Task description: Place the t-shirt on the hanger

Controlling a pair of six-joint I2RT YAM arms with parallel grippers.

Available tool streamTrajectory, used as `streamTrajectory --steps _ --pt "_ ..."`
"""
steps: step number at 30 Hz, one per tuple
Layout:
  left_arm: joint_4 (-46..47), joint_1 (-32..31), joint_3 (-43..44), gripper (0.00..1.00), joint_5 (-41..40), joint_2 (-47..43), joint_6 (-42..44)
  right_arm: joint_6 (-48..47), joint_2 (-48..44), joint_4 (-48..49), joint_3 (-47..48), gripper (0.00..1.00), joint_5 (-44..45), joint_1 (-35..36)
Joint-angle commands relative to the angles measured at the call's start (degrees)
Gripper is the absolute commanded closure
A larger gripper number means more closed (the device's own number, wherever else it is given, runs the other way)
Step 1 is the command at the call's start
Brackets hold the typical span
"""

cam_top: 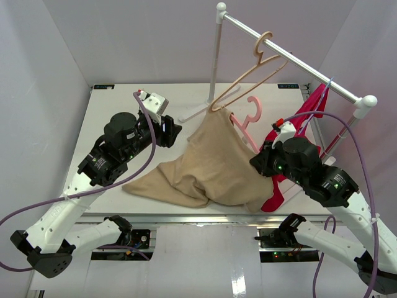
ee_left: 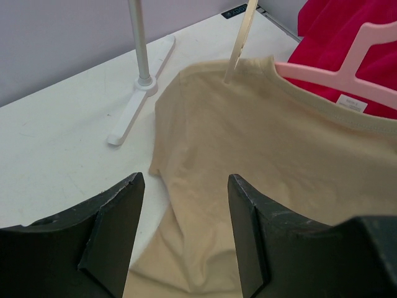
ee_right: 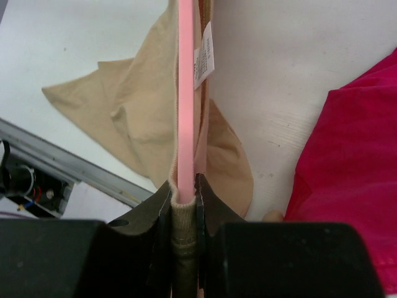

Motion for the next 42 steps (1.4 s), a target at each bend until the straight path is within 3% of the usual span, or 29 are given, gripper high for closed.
streamTrajectory --steps 1,13,20,25,34,42 --pt "1.0 -0.2 1.3 0.33 -0.2 -1.2 -1.6 6.4 0.7 6.6 4.3 0.92 9.2 0.1" --pt "-1.1 -0.2 1.1 0.31 -1.4 -1.5 -1.7 12.2 2.4 14.5 4.6 0.92 18.6 0.2" --pt "-1.3 -0.2 3.6 0.31 -0.4 0.2 -0.8 12.9 7.6 10.7 6.8 0.92 18.4 0.2" --pt "5.9 -0.2 3.3 0.31 6.4 4.2 4.4 12.4 7.4 10.3 3.7 0.92 16.8 0.2" --pt "15.1 0.3 12.1 0.31 10.8 19.3 18.6 8.3 4.9 9.1 0.2 0.92 14.5 0.2" --pt "11.9 6.7 23.8 0.31 25.9 27.9 19.5 3.6 3.3 12.6 -3.9 0.92 8.6 0.3"
